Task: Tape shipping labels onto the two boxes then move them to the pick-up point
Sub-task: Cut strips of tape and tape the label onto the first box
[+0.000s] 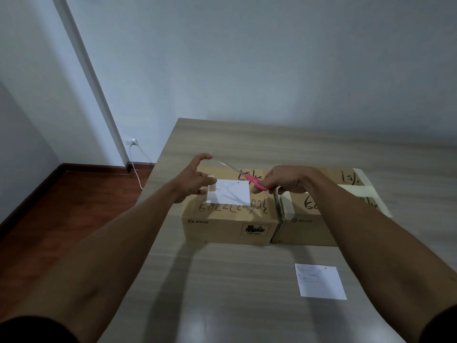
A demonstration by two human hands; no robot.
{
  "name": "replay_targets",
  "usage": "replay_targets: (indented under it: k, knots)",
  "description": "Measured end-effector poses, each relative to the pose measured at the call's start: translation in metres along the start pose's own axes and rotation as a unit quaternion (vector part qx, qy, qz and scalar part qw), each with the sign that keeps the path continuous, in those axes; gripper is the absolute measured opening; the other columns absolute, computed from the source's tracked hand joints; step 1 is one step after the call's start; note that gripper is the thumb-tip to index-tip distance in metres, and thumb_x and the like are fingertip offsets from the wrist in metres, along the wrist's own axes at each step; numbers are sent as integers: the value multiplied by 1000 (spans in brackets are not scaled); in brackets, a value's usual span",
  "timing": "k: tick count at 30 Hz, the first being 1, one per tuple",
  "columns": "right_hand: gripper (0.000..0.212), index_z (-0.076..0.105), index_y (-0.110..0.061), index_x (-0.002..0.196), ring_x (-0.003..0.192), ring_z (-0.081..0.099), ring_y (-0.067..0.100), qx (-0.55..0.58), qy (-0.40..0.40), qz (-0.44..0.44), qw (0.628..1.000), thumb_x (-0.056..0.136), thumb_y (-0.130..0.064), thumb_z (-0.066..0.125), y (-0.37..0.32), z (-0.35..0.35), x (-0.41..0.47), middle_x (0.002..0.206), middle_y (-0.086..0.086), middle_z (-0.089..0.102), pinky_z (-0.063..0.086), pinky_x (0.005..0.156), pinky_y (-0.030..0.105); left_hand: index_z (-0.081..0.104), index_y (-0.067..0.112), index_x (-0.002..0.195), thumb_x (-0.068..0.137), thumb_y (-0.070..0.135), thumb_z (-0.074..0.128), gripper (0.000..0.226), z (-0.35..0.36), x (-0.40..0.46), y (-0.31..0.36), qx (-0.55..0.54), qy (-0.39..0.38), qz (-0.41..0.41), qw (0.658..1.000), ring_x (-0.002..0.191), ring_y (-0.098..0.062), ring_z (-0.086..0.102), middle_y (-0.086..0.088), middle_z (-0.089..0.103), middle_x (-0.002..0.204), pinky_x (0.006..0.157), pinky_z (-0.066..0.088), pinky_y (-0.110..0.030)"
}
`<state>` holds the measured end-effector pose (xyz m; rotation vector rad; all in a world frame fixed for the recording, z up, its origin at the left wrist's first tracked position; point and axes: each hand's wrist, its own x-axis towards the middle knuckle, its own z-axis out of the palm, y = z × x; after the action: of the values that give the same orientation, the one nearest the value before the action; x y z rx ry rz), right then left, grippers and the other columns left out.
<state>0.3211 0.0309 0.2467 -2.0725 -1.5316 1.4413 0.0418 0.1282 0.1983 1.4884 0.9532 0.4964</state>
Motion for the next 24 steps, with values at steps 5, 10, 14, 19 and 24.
replay_targets:
  k: [5,10,14,19,24]
  knots:
    - [74,82,-6,101,88,44,20,-23,-23,-22,999,48,-57,91,-6,-5,6,99,4,64,37,74,36,46,51,132,93,10,72,62,-7,2,6,16,-20,-9,1000,99,-24,59,-12,56,101,96,55,-49]
    - [63,84,-15,99,87,44,18,-55,-26,-33,998,52,-57,85,-12,-11,7,100,2,66,36,74,36,47,52,131,95,8,70,61,-3,2,9,25,-50,-9,998,97,-22,58,-10,55,100,90,55,-43]
    - [52,84,-13,97,85,44,18,-67,-24,-30,997,62,-51,88,-11,-14,12,91,0,64,36,72,36,47,55,129,95,7,70,63,1,4,12,31,-72,-11,997,98,-22,60,-11,55,102,87,55,-40]
    - [49,84,-11,92,81,45,16,-73,-15,-20,997,61,-48,90,-8,-15,15,81,-1,62,35,66,33,47,49,133,94,2,68,65,8,5,15,44,-90,-10,995,94,-22,59,-11,58,96,82,54,-36]
    - [42,84,-10,92,79,47,16,-80,-18,-19,996,67,-44,89,-6,-16,15,83,2,64,35,63,32,50,50,129,92,-1,68,64,11,6,13,57,-104,-19,993,95,-23,57,-15,61,104,82,53,-37]
